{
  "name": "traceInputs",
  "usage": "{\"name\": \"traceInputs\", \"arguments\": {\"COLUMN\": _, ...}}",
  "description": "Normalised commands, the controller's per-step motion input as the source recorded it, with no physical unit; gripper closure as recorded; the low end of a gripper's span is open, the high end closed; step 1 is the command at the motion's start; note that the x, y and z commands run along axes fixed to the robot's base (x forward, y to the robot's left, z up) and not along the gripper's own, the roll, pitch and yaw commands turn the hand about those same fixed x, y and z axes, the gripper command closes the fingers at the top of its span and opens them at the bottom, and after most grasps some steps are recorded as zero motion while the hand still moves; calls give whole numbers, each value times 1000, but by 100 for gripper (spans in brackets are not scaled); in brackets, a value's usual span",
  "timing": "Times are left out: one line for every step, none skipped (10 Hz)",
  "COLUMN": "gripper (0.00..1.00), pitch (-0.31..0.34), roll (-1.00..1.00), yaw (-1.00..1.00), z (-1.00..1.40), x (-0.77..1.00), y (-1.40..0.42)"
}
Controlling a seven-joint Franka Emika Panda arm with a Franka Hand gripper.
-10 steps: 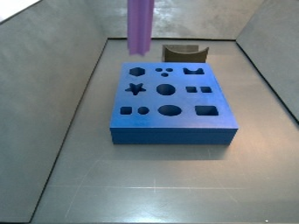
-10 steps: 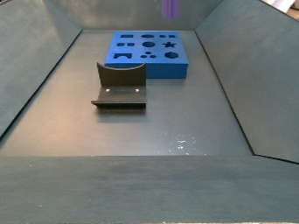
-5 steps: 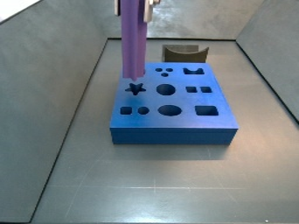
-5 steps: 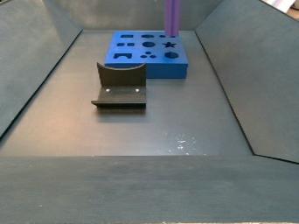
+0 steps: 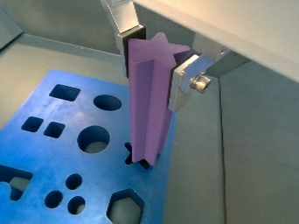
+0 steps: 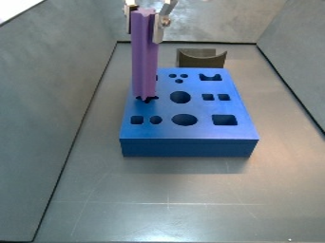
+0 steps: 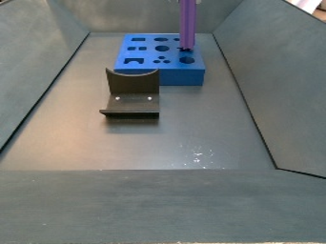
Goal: Pick up the star object. Move up. Place the star object on the fixture. Regrasp the star object. Move to above the board. Insert the star object.
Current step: Insert the star object.
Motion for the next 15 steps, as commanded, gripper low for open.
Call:
{"name": "traceInputs", "arguments": {"gripper": 100, "pitch": 34, "roll": -53, "yaw": -200, "z": -166, "x": 209, "y": 0}}
{"name": "traceInputs", "arguments": {"gripper": 100, "pitch": 56, "roll": -64, "yaw": -146, "z": -166, "x": 274, "y": 3}}
{"name": "traceInputs", "arguments": {"gripper": 100, "pitch": 66, "roll": -54, "yaw": -80, "z": -146, "x": 249, "y": 17}}
{"name": "traceInputs", "arguments": {"gripper": 100, "pitch": 56, "roll": -43, "yaw": -46, "z": -154, "x": 111, "y": 49}}
{"name": "traceInputs", "arguments": {"gripper": 100, "pitch": 20, "roll": -7, "yaw": -17, "z": -197, "x": 0, "y": 114}}
{"name": "traceInputs", "arguments": {"gripper": 100, "pitch": 0, "roll": -20, "yaw": 0, "z": -334, "x": -63, "y": 60}}
{"name": "traceInputs", "arguments": {"gripper": 100, "pitch": 0, "roll": -27, "yaw": 0, "z": -563, "x": 0, "y": 34}}
{"name": "traceInputs", "arguments": {"gripper": 100, "pitch": 0, "roll": -20, "yaw": -20, "z": -500, "x": 0, "y": 0}}
{"name": "traceInputs", "arguments": {"gripper": 100, "pitch": 7, "roll": -34, "yaw": -54, "z": -457, "x": 3, "y": 0}}
{"name": "traceInputs", "arguments": {"gripper": 100, "pitch": 33, "roll": -51, "yaw": -103, "z": -451, "x": 74, "y": 0}}
{"name": "traceInputs", "arguments": {"gripper": 100, "pitch": 54, "roll": -46, "yaw": -106, "z": -357, "x": 129, "y": 0}}
{"name": "traceInputs", "arguments": {"gripper": 100, "pitch": 66, "roll": -29, "yaw": -114, "z": -317, "x": 154, "y": 9}}
{"name": "traceInputs", "arguments": {"gripper": 100, "pitch": 57, "roll": -96, "yaw": -217, "z": -371, "x": 169, "y": 63}}
{"name": "traceInputs", "arguments": {"gripper": 100, "pitch": 0, "roll": -281, "yaw": -260, "z": -314, "x": 26, "y": 297}}
{"name": "traceInputs", "arguments": {"gripper": 100, "pitch": 0, "roll": -327, "yaw": -206, "z": -234, "x": 0, "y": 320}}
